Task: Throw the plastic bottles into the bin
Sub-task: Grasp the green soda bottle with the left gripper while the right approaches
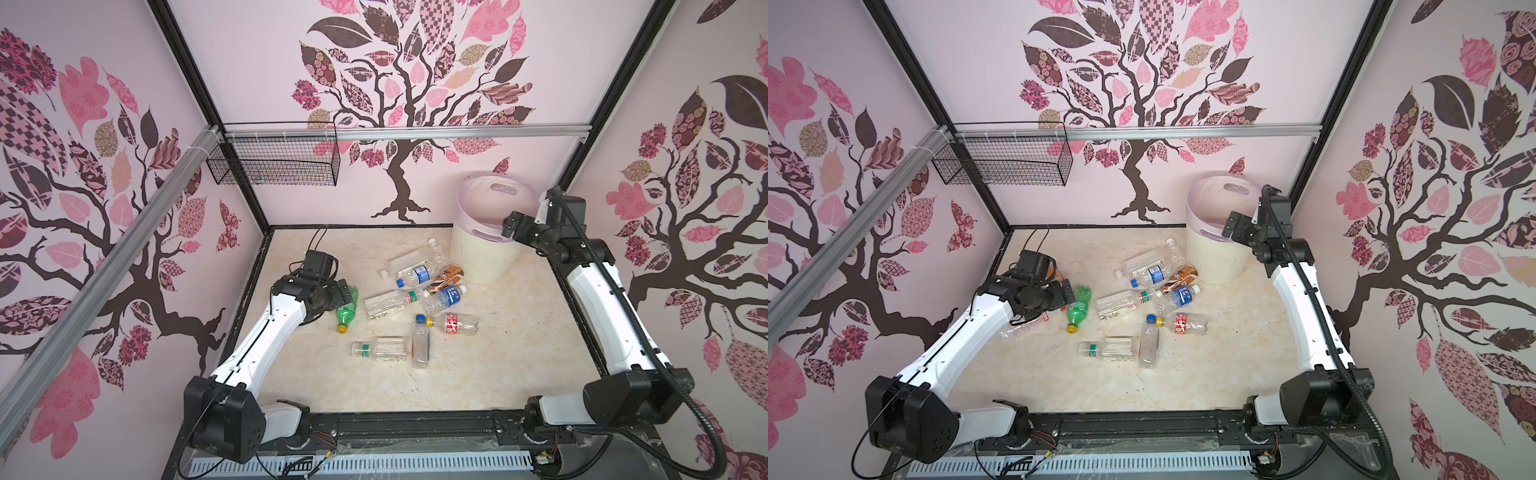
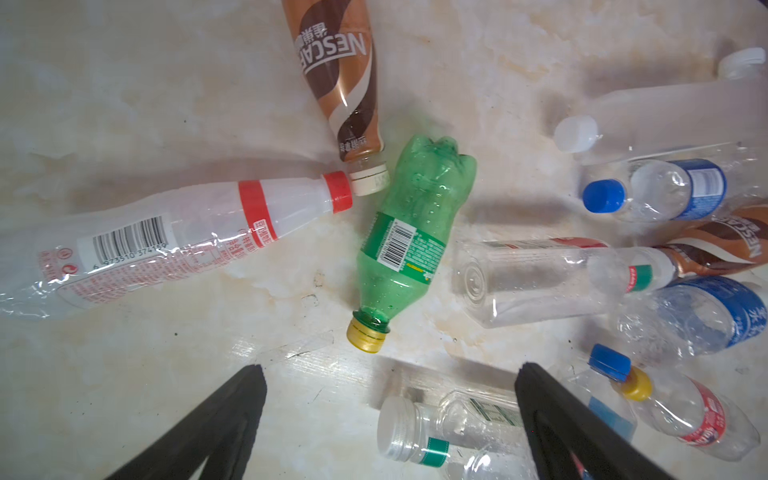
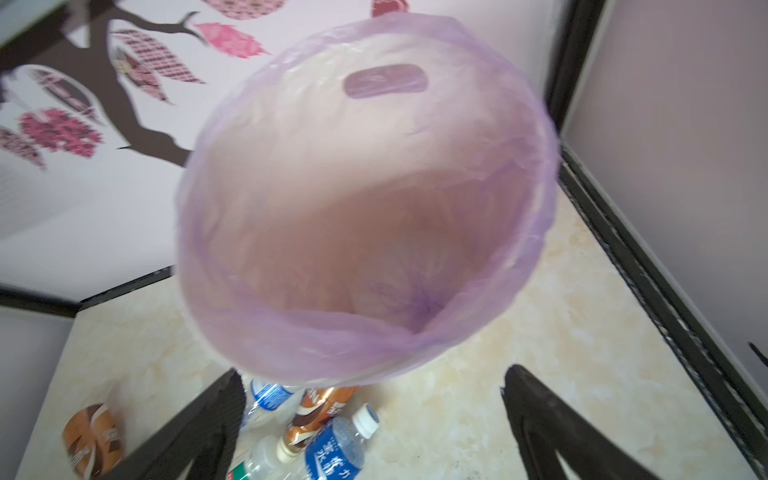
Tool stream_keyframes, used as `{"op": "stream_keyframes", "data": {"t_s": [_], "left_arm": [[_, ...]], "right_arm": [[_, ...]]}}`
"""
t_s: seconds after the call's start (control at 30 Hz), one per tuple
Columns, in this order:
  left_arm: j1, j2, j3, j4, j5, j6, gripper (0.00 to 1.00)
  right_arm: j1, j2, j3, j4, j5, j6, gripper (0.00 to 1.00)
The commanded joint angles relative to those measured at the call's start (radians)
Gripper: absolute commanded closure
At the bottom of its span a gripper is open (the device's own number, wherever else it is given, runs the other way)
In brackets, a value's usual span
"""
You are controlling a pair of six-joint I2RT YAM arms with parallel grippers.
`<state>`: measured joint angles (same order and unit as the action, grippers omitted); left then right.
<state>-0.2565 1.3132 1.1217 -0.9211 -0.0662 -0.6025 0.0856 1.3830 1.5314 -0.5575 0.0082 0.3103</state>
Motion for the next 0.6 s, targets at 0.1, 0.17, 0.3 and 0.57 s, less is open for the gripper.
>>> {"op": "stream_keyframes", "data": {"t_s": [0.1,0.17,0.3,0.57], "left_arm": [[0.000,0.052,-0.005,-0.005,0.005,-0.001,0.02],[0.000,0.077,-0.014,0.019,0.011,-0.003,0.02],[0.002,0.148,-0.001,0.026,0.008,-0.005,0.02],[0.002,0.273,0.031,0.085,0.052,0.024,0.03]], "right_arm": [[0.340,-0.055,-0.009,0.031,0.157,-0.137,0.00],[0.433,-0.031,-0.043,0.054,0.169,-0.163,0.00],[0.517,0.023,-0.136,0.103,0.141,-0.136,0.00],[0.561,0.051,-0.277,0.200,0.018,-0.056,0.01]]}}
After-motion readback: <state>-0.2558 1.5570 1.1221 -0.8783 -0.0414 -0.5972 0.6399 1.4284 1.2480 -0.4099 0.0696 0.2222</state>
